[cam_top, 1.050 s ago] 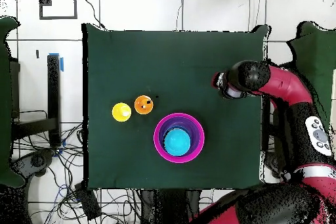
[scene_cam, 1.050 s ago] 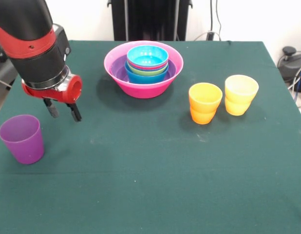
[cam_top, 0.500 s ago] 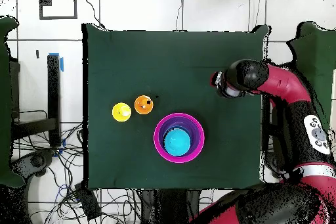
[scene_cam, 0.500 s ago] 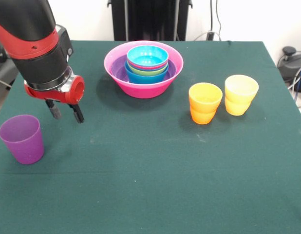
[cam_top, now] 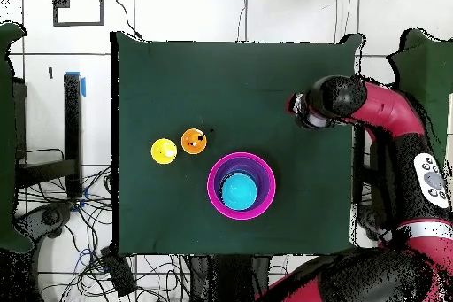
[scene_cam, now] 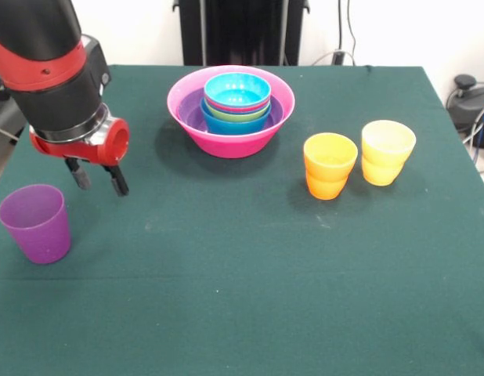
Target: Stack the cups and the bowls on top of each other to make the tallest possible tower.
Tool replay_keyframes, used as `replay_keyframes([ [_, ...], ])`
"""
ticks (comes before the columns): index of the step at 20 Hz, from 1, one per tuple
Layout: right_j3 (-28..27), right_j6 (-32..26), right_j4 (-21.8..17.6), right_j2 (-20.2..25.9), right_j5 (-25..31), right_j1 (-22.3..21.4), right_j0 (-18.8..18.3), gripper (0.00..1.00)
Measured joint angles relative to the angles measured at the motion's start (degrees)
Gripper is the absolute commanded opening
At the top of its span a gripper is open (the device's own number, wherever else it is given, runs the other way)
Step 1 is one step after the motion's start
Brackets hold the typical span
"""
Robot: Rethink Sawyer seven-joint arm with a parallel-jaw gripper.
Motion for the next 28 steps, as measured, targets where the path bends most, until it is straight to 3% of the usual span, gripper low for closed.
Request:
replay_keyframes([
  [13,-3.6,-2.1,-0.3,0.5,6.1,-5.3,0.1,1.0],
  [28,-14.9,-2.8,-0.7,1.7,9.3,-1.9,2.6,1.0],
])
